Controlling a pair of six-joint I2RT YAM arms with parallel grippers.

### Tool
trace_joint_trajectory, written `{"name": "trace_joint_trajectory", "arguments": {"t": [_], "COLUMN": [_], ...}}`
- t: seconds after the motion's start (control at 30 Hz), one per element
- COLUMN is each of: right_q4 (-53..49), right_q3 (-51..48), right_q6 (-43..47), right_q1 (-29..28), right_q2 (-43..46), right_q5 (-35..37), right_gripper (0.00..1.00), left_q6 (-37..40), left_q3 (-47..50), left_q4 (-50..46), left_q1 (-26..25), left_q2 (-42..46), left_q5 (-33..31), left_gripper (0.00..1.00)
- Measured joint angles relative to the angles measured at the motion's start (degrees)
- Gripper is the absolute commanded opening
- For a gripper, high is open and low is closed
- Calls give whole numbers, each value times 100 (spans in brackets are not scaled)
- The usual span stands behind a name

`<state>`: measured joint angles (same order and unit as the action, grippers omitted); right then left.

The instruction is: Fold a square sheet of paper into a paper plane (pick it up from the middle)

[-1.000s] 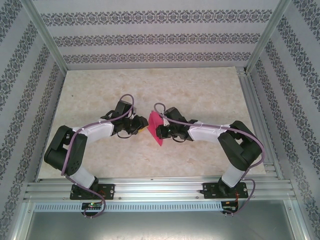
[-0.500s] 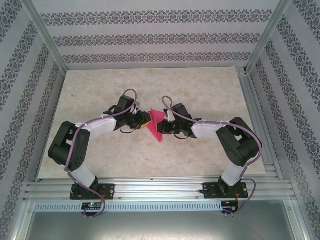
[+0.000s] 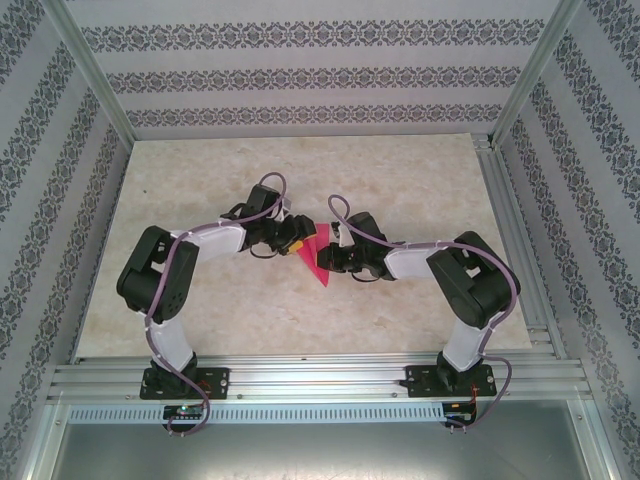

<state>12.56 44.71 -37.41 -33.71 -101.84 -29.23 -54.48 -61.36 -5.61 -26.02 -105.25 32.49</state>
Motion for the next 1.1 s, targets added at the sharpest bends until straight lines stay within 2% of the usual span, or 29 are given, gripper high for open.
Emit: {"name": "trace_joint_trajectory", "arguments": {"t": [0.3, 0.5, 0.6, 0.67, 0.77, 0.97, 1.1], "right_q4": [-564, -1152, -1292, -1351, -1429, -1742, -2214], "right_q3": [85, 400, 422, 422, 422, 490, 708], "right_q6": [590, 1003, 1064, 1084, 1073, 1169, 1233], "right_q1": [-114, -402, -444, -444, -450, -673, -909], "right_q2": [144, 157, 179, 212, 326, 485, 483], "right_q5": [284, 715, 852, 946, 1060, 1574, 2094], "right_gripper": [11, 13, 17, 27, 34, 38, 35], "left_q6": [17, 46, 61, 61, 57, -24, -63], "left_q3": [-636, -782, -793, -791, -774, -577, -511], "left_q4": [-267, -564, -601, -603, -581, -514, -466], "left_q1": [-4, -26, -42, -42, -42, -42, -42], "left_q2": [-461, -710, -761, -772, -772, -769, -763], "left_q5": [28, 26, 42, 63, 68, 17, -7], "left_gripper": [51, 52, 52, 54, 55, 55, 55]}}
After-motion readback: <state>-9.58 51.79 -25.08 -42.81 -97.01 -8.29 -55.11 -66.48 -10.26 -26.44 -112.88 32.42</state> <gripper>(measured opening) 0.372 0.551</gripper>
